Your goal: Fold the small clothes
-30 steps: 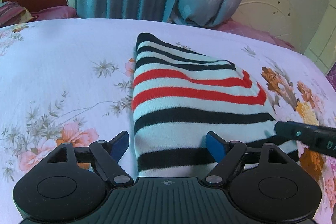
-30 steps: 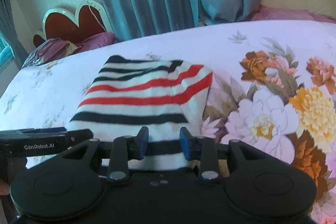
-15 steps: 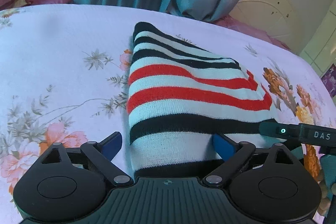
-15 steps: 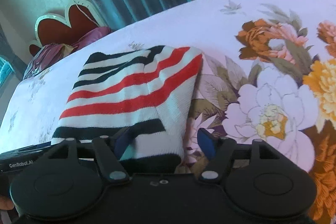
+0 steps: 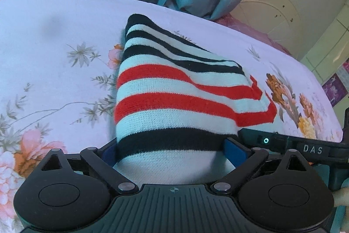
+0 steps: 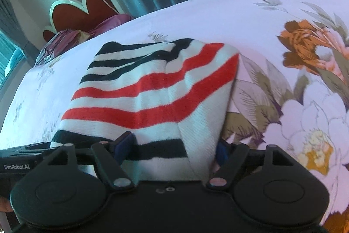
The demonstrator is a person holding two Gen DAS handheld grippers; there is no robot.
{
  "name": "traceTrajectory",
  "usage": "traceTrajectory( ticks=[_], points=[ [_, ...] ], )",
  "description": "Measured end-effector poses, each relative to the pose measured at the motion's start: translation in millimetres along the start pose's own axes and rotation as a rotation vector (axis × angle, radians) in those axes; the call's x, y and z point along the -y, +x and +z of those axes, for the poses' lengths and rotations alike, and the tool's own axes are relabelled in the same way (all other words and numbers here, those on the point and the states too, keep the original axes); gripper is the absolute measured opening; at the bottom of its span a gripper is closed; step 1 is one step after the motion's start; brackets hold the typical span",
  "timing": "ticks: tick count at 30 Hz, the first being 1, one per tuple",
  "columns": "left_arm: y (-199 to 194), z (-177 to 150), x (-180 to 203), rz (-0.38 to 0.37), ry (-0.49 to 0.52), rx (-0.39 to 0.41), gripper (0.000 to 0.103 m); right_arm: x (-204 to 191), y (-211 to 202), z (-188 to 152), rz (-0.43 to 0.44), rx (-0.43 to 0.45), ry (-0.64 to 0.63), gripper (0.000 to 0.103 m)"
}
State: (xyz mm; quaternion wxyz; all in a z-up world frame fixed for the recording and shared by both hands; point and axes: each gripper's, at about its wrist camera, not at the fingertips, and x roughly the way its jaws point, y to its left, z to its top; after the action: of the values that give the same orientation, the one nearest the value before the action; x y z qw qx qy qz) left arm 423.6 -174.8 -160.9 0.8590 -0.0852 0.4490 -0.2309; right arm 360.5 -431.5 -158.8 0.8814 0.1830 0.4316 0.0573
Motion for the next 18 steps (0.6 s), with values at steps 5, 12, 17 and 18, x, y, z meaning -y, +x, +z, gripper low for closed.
traceTrajectory(
  ticks=[5,12,17,18],
  points=[
    [-1,-1,5,0.003,0.008,0.021,0.087,0,-1,2,0.017,-0.003,0.001,0.056],
    [-5,0,11,0.030,0.025,0.044,0.074,6,2,1,0.026,0.009,0.041,0.053],
    [-19,1,21,0.047,0.064,0.074,0.053,0,-8,0,0.064,0.032,0.096,0.036],
    [-22,2,21,0.046,0.072,0.079,0.051,1,-11,0,0.078,0.039,0.109,0.036]
  ],
)
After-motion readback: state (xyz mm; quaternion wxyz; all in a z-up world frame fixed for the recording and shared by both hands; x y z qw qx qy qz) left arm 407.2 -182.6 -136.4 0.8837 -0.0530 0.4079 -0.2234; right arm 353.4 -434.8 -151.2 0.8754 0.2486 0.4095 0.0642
